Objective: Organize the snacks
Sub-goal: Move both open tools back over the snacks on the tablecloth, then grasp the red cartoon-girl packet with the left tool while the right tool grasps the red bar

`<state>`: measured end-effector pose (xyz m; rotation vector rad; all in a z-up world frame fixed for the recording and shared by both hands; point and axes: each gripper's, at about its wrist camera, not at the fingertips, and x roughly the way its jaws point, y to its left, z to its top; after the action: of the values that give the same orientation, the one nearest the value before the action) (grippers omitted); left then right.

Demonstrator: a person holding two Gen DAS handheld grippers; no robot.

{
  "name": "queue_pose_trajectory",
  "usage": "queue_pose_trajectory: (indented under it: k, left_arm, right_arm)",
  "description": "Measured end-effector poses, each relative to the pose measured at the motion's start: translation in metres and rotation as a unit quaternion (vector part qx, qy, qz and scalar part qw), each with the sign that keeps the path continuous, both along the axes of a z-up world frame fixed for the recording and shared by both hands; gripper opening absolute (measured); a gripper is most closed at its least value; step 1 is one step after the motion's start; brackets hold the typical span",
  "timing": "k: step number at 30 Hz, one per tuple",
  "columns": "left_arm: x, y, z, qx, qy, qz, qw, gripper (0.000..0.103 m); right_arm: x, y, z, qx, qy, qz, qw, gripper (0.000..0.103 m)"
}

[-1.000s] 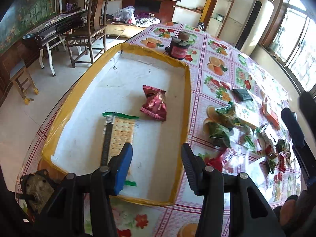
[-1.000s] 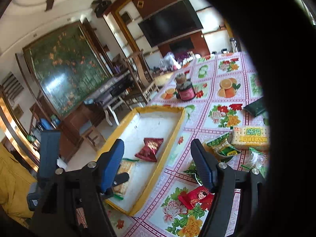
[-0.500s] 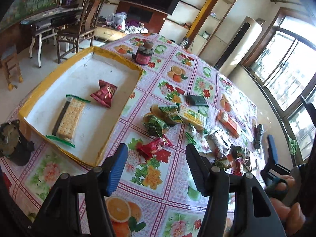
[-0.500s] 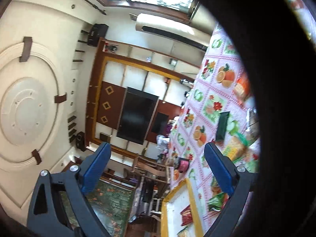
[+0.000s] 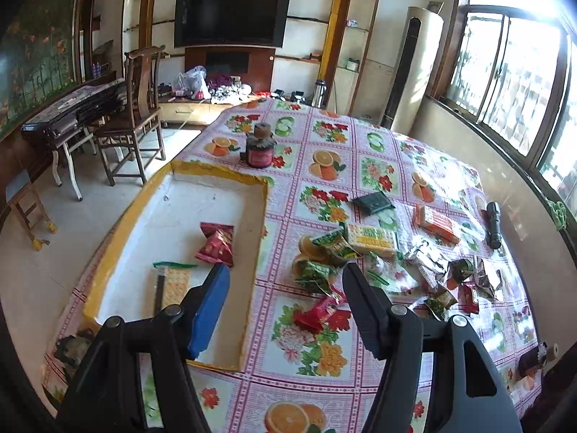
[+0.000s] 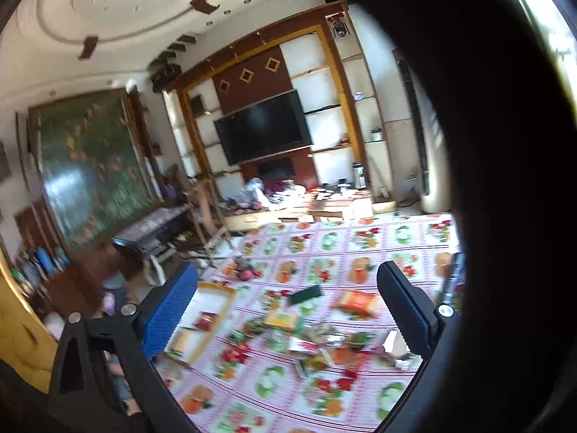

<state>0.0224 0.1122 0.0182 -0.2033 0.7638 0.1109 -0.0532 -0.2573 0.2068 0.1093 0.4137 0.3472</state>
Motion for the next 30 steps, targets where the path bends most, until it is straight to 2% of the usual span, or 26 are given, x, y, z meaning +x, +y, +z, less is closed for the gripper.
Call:
queue_pose_trajectory:
  k: [2,4,5,7,9,13,24,30]
  left_arm:
    - [0.005,-0.015,-0.015,-0.002,0.024,-0.018,0.9995,0.065]
    - [0.009,-0.028,-0.027,0.021,0.046,-0.040,0.9979,0.065]
    - [0.009,-0.033,-0.031,0.037,0.053,-0.048,0.9968,0.065]
    - [0.009,-0.038,-0.037,0.052,0.062,-0.059,0.9950,0.065]
    - [0.009,-0.037,-0.043,0.050,0.069,-0.068,0.9941,0.065]
    - [0.016,-0.033,-0.057,0.047,0.090,-0.077,0.9919,0.065]
    - [0.045,-0.048,-0.088,0.046,0.135,-0.120,0.9825,0.065]
    - [0.066,-0.053,-0.106,0.054,0.162,-0.132,0.9765,0.065]
  right_arm:
    - [0.021,-0.003,-0.064,0.026,0.075,-0.010,0.997,0.100]
    - [0.038,0.004,-0.124,0.054,0.142,0.007,0.988,0.100]
    - [0.046,0.010,-0.150,0.051,0.172,0.000,0.984,0.100]
    - [0.058,0.021,-0.184,0.044,0.215,0.008,0.976,0.100]
    - [0.063,0.026,-0.206,0.042,0.240,0.016,0.970,0.100]
    - [0.069,0.032,-0.220,0.019,0.238,-0.005,0.971,0.100]
    - [0.098,0.024,-0.238,0.010,0.252,-0.052,0.966,0.097]
    - [0.126,0.023,-0.249,-0.008,0.261,-0.069,0.963,0.090]
